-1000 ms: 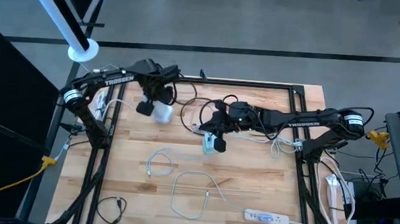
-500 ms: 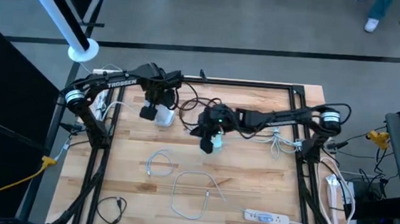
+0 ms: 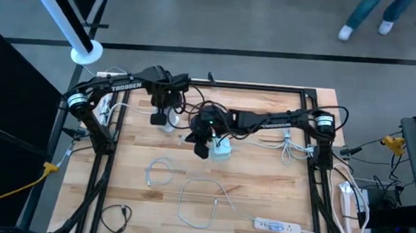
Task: Insert USB
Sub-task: Insert the light blue charger cable into the top white outlet extension
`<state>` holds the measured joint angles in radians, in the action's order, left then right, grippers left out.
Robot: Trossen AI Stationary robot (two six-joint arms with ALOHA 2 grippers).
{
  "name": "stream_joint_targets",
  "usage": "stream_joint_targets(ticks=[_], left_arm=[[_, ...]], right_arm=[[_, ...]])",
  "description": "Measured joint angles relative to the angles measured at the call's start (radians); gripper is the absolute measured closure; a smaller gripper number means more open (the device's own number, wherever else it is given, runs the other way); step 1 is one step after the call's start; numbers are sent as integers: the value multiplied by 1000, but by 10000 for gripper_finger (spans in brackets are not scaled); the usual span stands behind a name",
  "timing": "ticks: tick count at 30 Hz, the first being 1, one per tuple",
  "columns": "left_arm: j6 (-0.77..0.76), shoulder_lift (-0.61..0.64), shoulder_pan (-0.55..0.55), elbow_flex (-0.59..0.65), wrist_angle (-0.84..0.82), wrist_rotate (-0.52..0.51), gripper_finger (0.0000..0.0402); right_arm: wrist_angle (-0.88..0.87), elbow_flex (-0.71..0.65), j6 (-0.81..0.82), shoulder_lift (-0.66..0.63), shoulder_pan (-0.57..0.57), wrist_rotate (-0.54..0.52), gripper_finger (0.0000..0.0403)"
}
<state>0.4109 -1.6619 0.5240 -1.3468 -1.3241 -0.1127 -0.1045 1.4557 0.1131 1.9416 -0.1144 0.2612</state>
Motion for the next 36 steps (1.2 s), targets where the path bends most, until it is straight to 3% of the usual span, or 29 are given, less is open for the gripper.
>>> stream_joint_targets(ticks=[7,13,26,36], left_arm=[[-55,46,-4,0,-58,-8,38],[-121,165,-3,31,-14,-9,66],[-671,493,-3,367,254,-8,88],[-817,499,-3,561,458,-13,88]], right_arm=[[-89,67,-16,68,-11,-125,403],[-184,198,-3,186,-13,-141,403],[-463,557,-33,437,-12,-278,403],[-542,619,-42,507,-15,-387,403]])
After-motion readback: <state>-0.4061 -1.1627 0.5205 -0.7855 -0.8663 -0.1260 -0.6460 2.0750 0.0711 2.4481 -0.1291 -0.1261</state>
